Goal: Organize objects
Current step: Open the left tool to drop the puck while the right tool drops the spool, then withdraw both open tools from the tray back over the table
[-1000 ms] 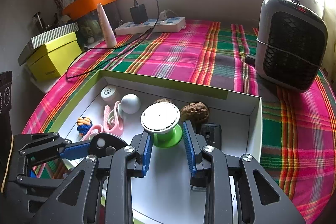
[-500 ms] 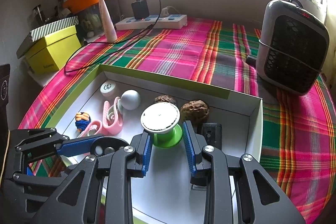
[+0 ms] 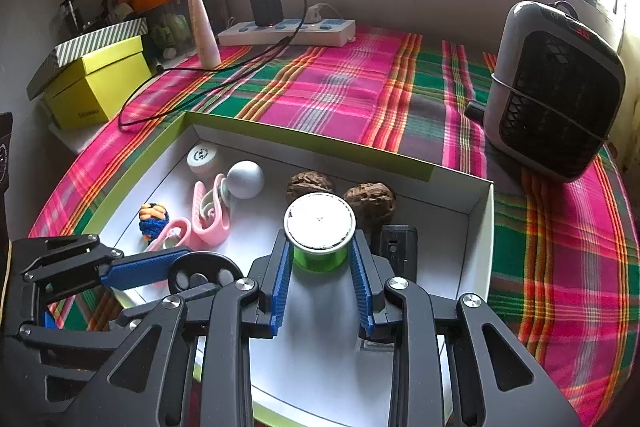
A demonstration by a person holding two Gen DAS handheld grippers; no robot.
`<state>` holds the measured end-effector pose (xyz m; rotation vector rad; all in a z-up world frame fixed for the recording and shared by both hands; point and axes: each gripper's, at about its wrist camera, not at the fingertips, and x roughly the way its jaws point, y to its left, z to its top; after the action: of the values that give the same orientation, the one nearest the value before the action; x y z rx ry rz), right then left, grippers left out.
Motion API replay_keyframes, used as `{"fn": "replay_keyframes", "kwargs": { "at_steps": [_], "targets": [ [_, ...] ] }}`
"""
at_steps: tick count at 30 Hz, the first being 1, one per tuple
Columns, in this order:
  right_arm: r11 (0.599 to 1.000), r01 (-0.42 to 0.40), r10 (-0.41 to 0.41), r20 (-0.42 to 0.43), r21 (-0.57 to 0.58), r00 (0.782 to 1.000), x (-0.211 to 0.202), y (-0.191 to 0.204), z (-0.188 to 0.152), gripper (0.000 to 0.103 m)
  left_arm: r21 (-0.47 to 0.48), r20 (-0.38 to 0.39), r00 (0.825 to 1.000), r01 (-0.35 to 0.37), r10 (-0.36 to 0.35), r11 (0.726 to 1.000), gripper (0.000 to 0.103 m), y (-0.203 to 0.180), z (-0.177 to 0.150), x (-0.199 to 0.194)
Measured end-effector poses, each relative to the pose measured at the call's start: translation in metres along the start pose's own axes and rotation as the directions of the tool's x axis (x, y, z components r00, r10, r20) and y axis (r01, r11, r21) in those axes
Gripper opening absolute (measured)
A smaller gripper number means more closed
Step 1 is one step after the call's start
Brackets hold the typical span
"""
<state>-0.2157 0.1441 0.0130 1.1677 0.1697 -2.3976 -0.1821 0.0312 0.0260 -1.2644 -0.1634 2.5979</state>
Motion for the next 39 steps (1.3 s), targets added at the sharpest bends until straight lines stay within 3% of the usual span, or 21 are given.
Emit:
{"fn": "replay_keyframes", "kwargs": {
  "at_steps": [16, 18, 19, 31, 39],
  "targets": [
    [0.998, -0.034, 0.034, 0.002, 0.052, 0.999, -0.009, -0.002, -0.007, 0.031, -0.011, 0.004, 1.000, -0.018, 0.018, 1.000, 0.039, -0.001, -0.006, -0.010],
    [0.997, -0.039, 0.039, 0.012, 0.059, 0.999, -0.013, -0.001, -0.010, 0.045, -0.010, 0.010, 1.000, -0.017, 0.017, 1.000, 0.039, -0.002, -0.007, -0.013],
    [0.997, -0.041, 0.040, 0.016, 0.062, 0.999, -0.014, -0.001, -0.011, 0.047, -0.012, 0.011, 1.000, -0.021, 0.021, 1.000, 0.039, -0.002, -0.007, -0.014],
    [0.994, -0.029, 0.022, 0.071, 0.101, 0.997, -0.041, 0.001, -0.024, 0.047, -0.014, 0.044, 0.998, -0.044, 0.044, 0.999, 0.040, -0.007, -0.014, -0.032],
    [0.992, 0.007, -0.022, 0.116, 0.129, 0.993, -0.064, 0.003, -0.040, 0.047, -0.016, 0.086, 0.991, -0.106, 0.107, 0.994, 0.040, -0.010, -0.024, -0.050]
  ]
}}
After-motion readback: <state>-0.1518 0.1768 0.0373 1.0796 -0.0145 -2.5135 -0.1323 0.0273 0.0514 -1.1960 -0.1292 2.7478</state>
